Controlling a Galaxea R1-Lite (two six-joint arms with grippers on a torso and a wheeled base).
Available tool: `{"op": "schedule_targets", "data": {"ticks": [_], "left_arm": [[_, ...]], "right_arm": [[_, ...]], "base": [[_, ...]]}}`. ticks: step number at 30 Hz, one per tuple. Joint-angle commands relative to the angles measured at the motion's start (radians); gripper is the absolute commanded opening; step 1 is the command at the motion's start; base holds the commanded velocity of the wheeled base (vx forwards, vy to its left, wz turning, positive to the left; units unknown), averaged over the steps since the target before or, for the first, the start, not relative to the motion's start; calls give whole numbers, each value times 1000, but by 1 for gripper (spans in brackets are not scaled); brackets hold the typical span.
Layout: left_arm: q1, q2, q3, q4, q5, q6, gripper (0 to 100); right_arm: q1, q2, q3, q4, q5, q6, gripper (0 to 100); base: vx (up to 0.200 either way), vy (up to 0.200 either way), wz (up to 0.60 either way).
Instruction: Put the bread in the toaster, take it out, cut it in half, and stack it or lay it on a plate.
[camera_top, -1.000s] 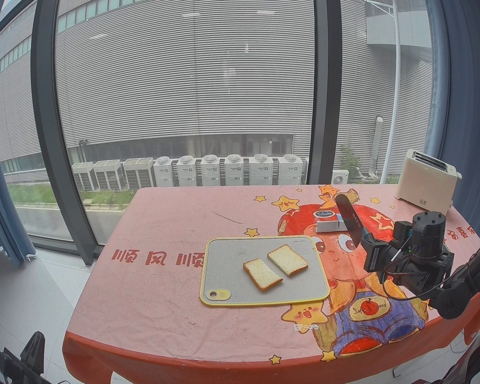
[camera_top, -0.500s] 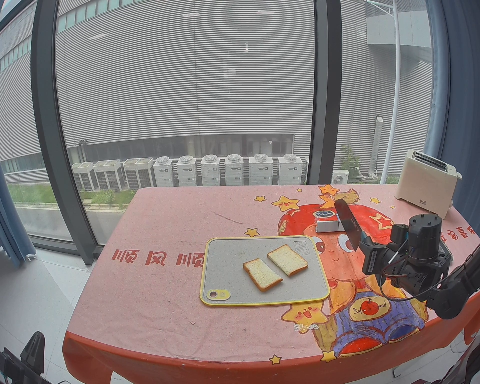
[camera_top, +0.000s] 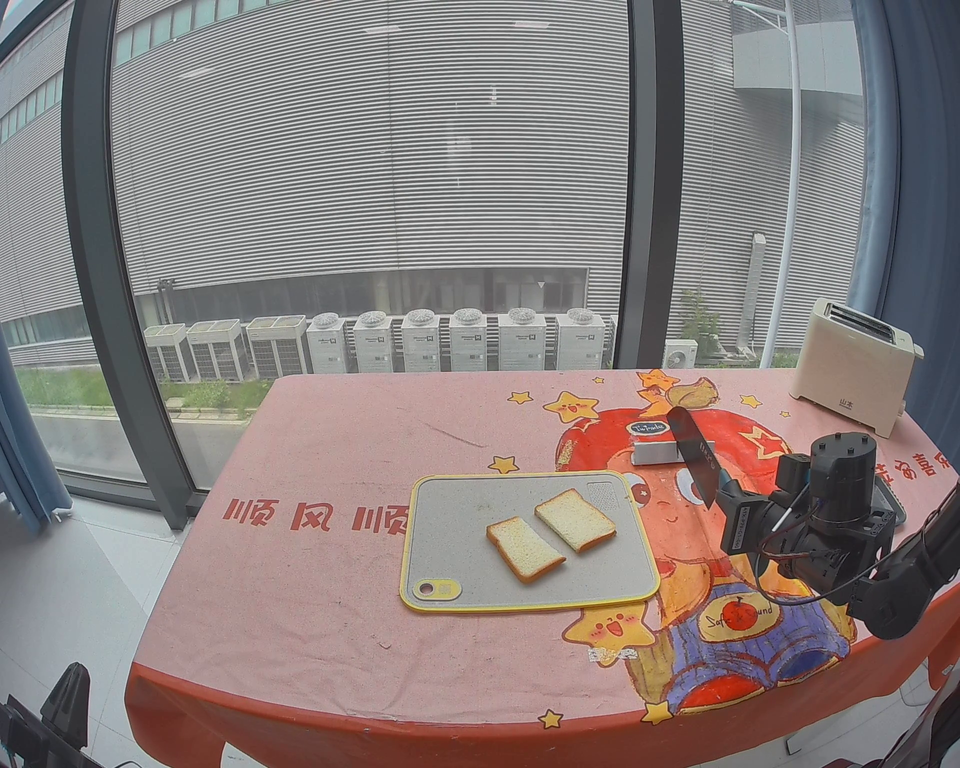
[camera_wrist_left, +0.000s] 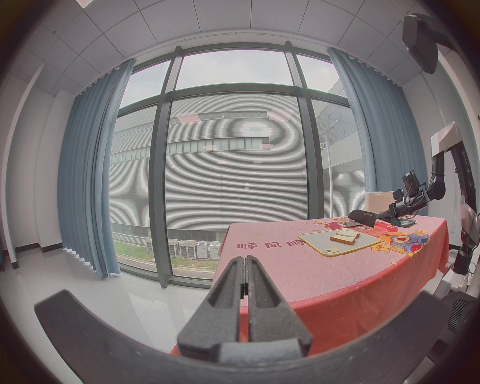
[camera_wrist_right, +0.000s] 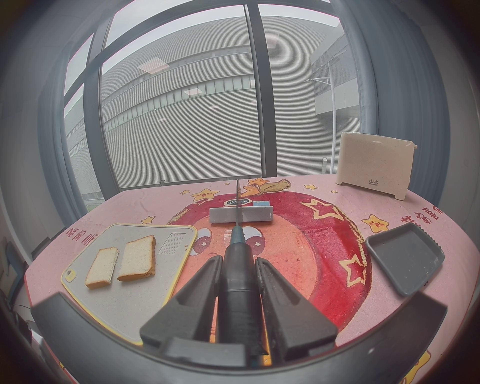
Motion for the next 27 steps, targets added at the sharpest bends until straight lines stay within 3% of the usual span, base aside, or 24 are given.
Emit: {"op": "schedule_targets", "data": {"ticks": [1, 27], "left_arm": [[0, -9, 16, 0, 0, 0, 0], [0, -9, 16, 0, 0, 0, 0]], "right_arm": [[-1, 6, 0, 0, 0, 1, 0], [2, 29, -3, 0, 0, 27, 0]], "base": [[0, 0, 0], [0, 0, 0]]}}
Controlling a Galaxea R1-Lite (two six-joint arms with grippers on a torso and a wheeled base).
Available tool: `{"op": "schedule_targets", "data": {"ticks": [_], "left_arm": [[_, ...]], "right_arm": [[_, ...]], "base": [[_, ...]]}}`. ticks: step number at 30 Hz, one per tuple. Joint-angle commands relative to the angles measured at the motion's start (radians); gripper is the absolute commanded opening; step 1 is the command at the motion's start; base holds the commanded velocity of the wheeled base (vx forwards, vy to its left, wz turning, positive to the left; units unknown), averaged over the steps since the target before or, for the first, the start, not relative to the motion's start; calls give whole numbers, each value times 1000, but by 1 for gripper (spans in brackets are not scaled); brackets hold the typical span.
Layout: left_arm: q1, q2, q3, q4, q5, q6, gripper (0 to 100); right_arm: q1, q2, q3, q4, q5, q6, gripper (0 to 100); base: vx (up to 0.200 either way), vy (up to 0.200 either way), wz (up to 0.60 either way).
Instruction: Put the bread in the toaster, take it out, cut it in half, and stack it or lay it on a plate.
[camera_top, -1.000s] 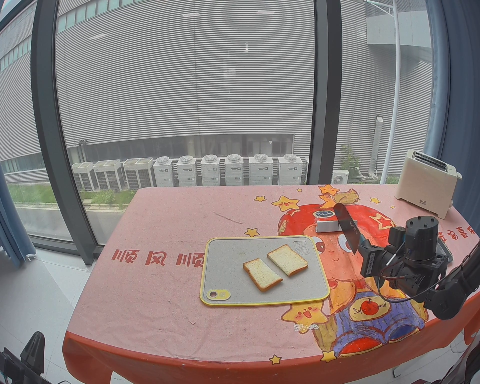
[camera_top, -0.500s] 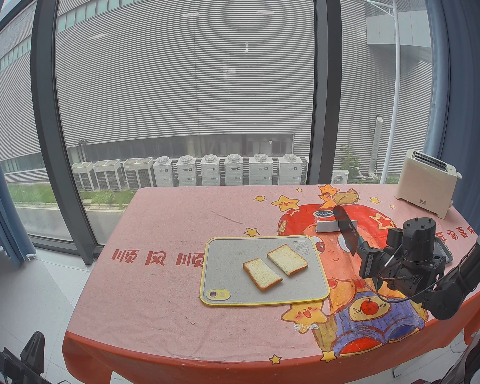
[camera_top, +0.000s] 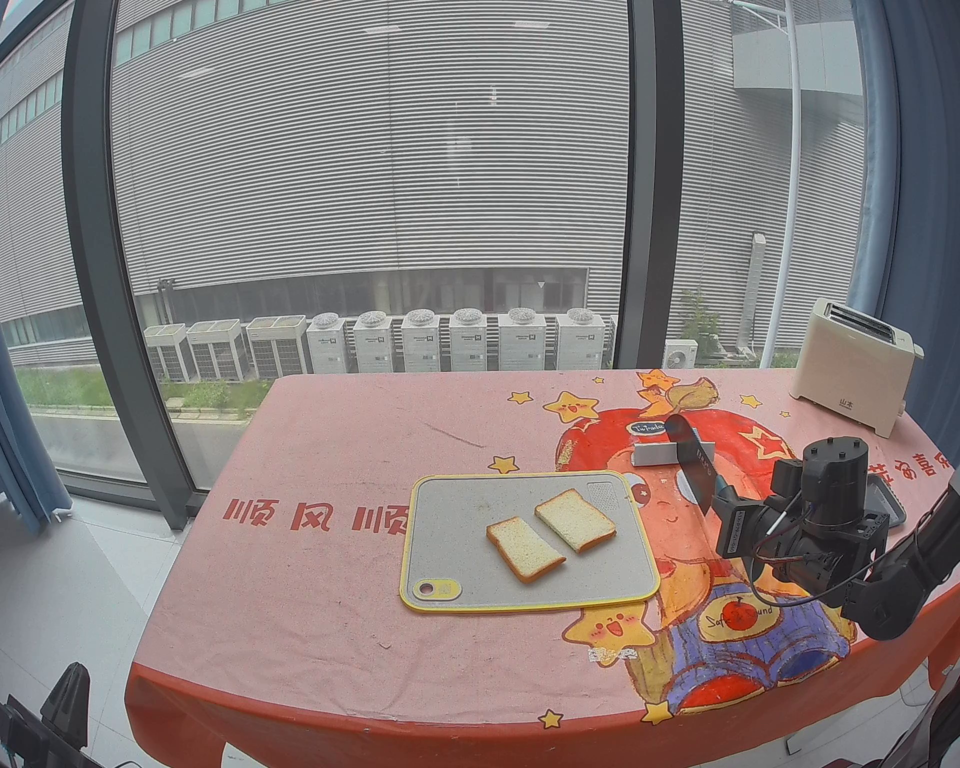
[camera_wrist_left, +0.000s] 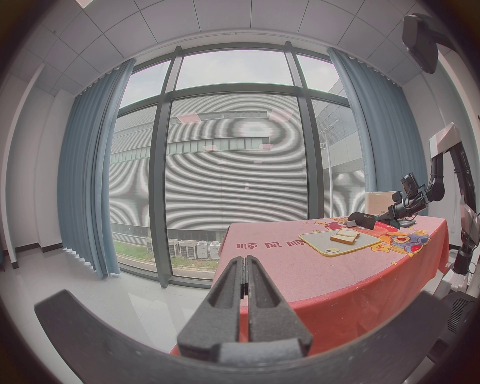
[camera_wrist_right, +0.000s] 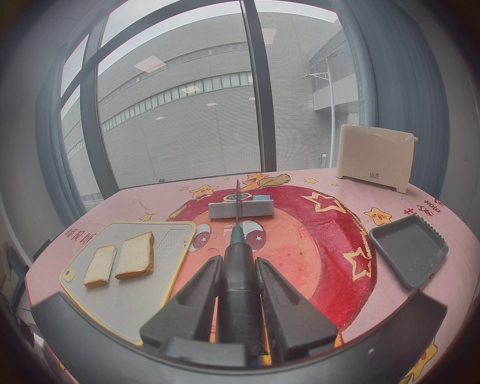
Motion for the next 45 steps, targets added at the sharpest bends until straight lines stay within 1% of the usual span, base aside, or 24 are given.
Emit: {"op": "schedule_targets", "data": {"ticks": [1, 25, 26, 45], "left_arm": [[0, -7, 18, 0, 0, 0, 0], [0, -9, 16, 0, 0, 0, 0], [0, -9, 16, 0, 0, 0, 0], [0, -7, 16, 0, 0, 0, 0]], "right_arm": [[0, 3, 1, 0, 0, 0, 0], [3, 3, 2, 2, 0, 0, 0], [3, 3, 2, 2, 0, 0, 100], [6, -17, 1, 0, -5, -1, 100]], "base": [[0, 0, 0], [0, 0, 0], [0, 0, 0], [0, 0, 0]]}}
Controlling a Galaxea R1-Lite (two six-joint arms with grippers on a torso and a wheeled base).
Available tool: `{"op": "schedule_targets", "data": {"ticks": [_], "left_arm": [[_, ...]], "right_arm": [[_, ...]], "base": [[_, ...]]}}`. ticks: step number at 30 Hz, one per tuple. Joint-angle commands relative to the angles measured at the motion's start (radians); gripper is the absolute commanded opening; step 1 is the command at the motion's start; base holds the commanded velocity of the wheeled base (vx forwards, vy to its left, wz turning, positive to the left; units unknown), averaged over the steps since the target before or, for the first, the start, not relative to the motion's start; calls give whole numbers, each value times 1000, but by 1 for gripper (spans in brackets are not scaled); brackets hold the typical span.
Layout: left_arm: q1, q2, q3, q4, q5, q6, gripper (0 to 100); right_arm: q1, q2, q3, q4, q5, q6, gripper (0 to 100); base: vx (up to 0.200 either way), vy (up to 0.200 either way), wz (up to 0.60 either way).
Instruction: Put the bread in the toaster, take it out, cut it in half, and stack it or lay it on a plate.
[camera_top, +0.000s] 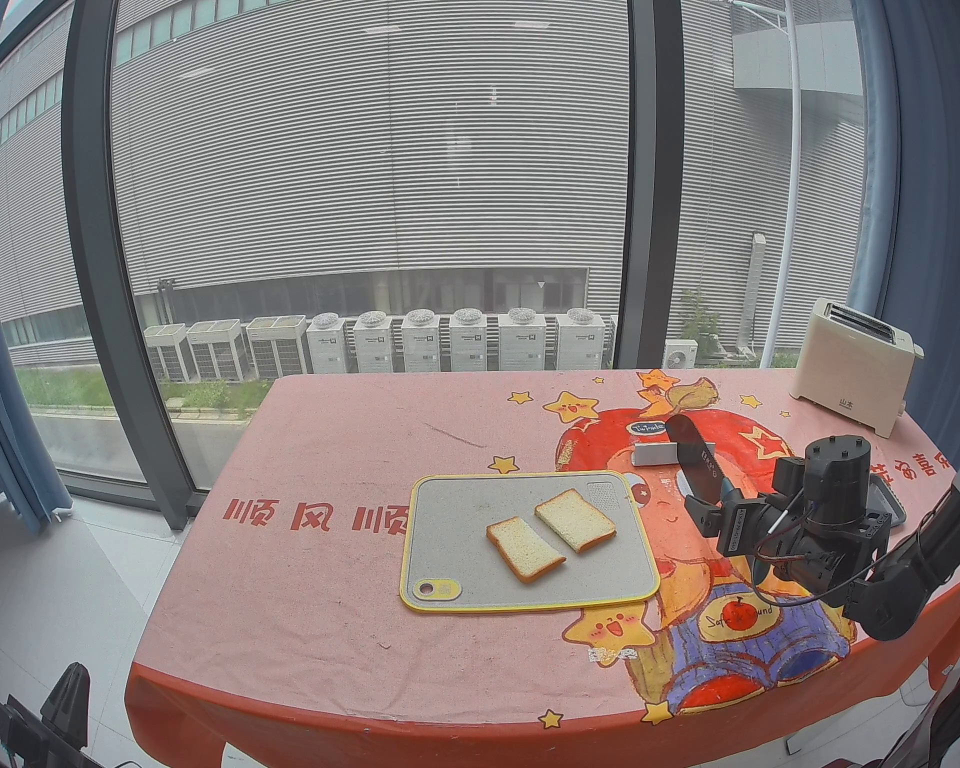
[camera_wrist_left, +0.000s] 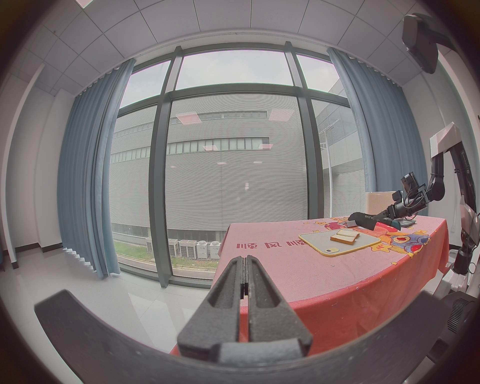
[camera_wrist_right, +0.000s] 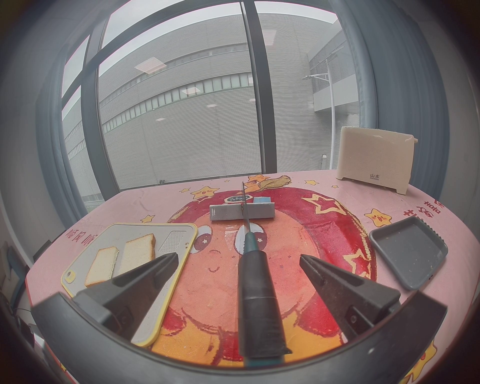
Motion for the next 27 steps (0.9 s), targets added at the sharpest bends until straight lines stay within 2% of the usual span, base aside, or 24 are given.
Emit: {"op": "schedule_targets", "data": {"ticks": [1, 13, 18, 27], "left_arm": [[0, -9, 18, 0, 0, 0, 0], [0, -7, 18, 0, 0, 0, 0], [0, -7, 16, 0, 0, 0, 0], [0, -9, 16, 0, 0, 0, 0]], "right_arm": [[3, -14, 2, 0, -3, -3, 100], [6, -143, 5, 15, -9, -17, 100], [8, -227, 5, 18, -6, -66, 100], [8, -264, 11, 18, 2, -91, 100]], "base": [[0, 0, 0], [0, 0, 0], [0, 0, 0], [0, 0, 0]]}}
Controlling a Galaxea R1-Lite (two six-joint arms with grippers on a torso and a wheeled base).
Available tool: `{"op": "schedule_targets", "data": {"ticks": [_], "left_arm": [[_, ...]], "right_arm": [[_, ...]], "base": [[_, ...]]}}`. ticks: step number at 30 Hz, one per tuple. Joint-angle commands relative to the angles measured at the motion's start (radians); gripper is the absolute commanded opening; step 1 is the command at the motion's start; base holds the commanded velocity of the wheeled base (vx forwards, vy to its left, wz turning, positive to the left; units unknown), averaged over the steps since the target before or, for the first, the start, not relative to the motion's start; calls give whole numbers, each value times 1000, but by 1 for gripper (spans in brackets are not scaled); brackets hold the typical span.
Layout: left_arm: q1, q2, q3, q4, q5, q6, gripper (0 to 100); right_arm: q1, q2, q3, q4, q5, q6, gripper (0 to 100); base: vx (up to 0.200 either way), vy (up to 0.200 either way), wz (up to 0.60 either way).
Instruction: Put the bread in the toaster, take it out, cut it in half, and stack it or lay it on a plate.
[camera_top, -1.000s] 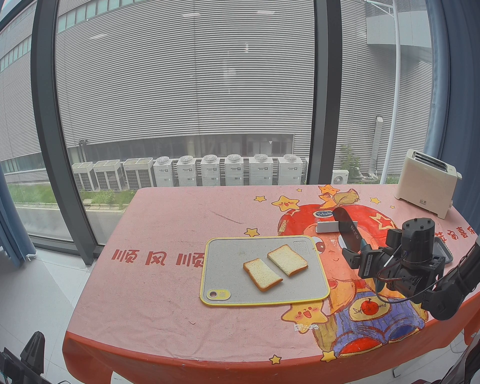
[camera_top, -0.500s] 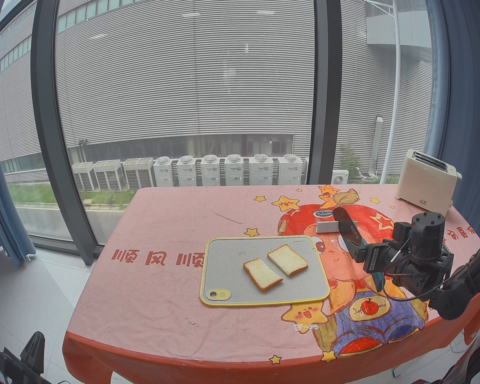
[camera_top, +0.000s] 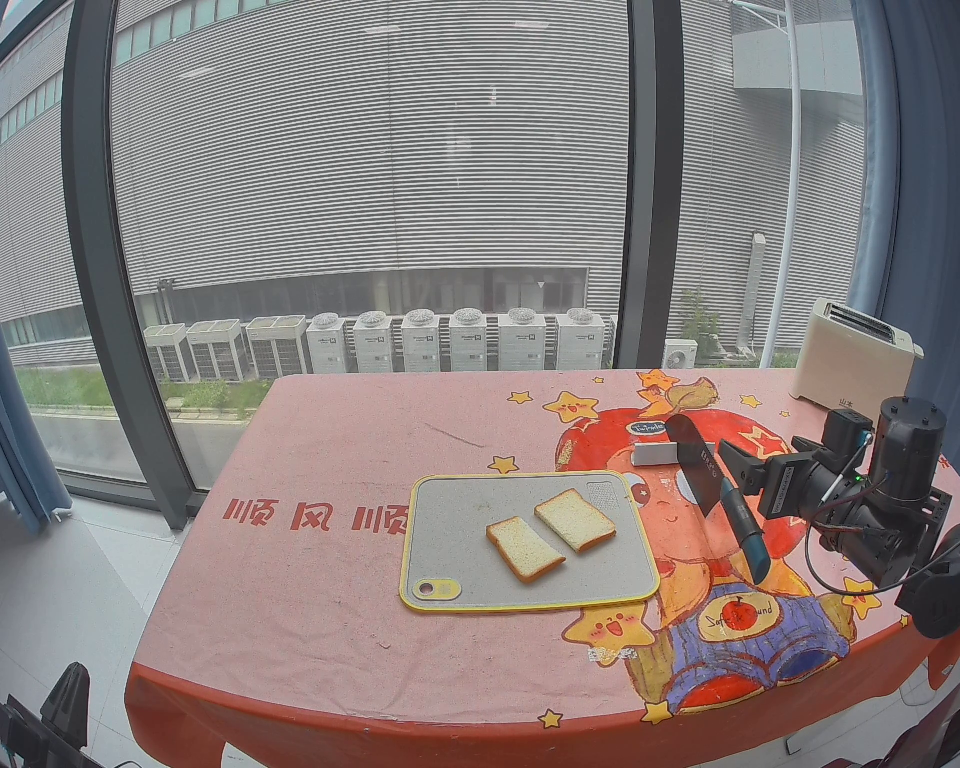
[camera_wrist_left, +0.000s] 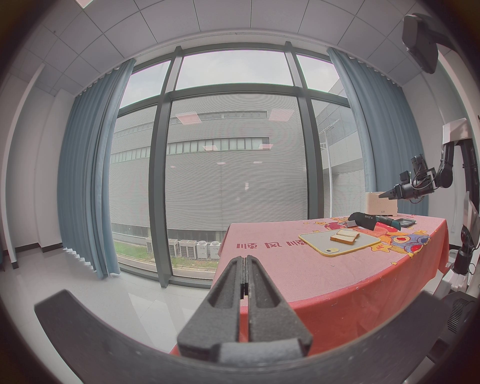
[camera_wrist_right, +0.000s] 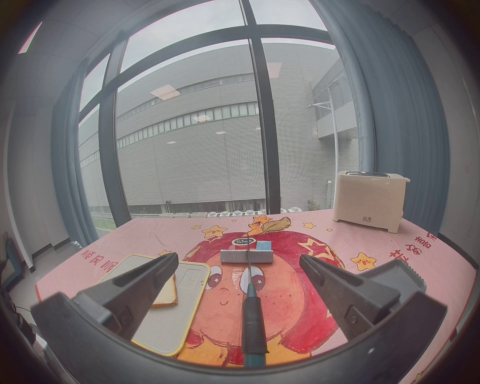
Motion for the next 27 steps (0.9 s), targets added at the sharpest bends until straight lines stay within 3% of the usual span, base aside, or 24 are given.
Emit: {"op": "schedule_targets", "data": {"ticks": [1, 15, 23, 27], "left_arm": [[0, -7, 18, 0, 0, 0, 0], [0, -7, 18, 0, 0, 0, 0], [0, -7, 16, 0, 0, 0, 0], [0, -9, 16, 0, 0, 0, 0]], "right_arm": [[6, -37, 8, 0, 3, -4, 100], [125, -48, 46, 0, 6, -41, 100], [164, -55, 81, 0, 74, -44, 100], [174, -48, 90, 0, 100, -76, 100]], "base": [[0, 0, 0], [0, 0, 0], [0, 0, 0], [0, 0, 0]]}}
